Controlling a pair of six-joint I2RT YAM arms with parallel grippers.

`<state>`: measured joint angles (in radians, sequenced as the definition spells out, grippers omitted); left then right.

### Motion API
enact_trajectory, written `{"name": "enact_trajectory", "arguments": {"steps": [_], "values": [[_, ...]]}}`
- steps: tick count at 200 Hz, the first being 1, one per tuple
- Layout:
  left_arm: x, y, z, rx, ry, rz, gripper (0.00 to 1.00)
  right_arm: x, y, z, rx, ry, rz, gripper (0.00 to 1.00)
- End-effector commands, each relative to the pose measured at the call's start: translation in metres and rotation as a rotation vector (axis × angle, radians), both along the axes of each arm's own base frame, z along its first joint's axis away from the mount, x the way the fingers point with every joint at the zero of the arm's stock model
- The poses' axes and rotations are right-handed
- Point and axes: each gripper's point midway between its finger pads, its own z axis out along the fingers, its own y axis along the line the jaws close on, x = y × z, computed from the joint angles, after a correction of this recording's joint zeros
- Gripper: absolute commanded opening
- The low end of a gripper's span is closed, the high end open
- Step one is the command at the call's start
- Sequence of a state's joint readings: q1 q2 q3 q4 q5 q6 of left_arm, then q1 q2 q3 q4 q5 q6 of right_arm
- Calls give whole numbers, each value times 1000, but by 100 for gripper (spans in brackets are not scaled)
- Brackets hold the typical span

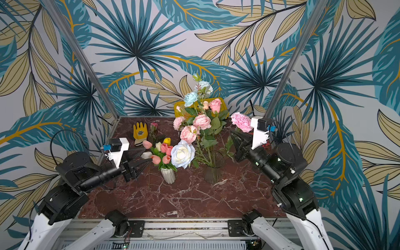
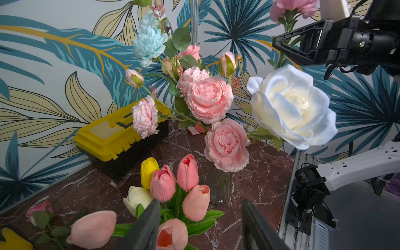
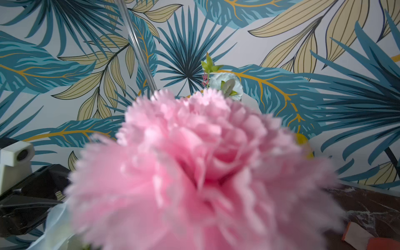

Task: Pick out pink flowers from the vase
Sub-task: Pick up the flower from the vase, then place the flower at the center of the board.

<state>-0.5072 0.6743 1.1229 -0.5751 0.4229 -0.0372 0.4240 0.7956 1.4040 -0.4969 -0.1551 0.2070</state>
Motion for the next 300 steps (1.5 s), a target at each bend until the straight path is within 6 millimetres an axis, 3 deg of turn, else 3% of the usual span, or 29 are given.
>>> {"name": "enact_trajectory", "arguments": {"steps": [1, 76, 140, 170, 188, 211, 252, 300], "values": [[1, -1, 14, -31, -29, 1, 60, -10, 12, 2, -65, 42, 89, 0], [3, -10, 12, -51, -10, -40, 60, -27, 30, 53, -31, -25, 231, 0], [10, -11, 15, -75, -34, -22, 60, -3, 46, 87, 15, -119, 259, 0], [31, -4, 29, -94, -58, 76, 60, 15, 60, 106, 11, -162, 281, 0], [46, 0, 40, -113, -74, 143, 60, 26, 74, 115, 11, -178, 307, 0], [56, -11, 52, -123, -83, 115, 60, 31, 97, 124, 1, -208, 350, 0], [70, -26, 77, -186, -148, 62, 62, 47, 153, 117, -103, -246, 396, 0], [74, -46, 103, -249, -222, -54, 62, 68, 188, 107, -150, -272, 406, 0]]}}
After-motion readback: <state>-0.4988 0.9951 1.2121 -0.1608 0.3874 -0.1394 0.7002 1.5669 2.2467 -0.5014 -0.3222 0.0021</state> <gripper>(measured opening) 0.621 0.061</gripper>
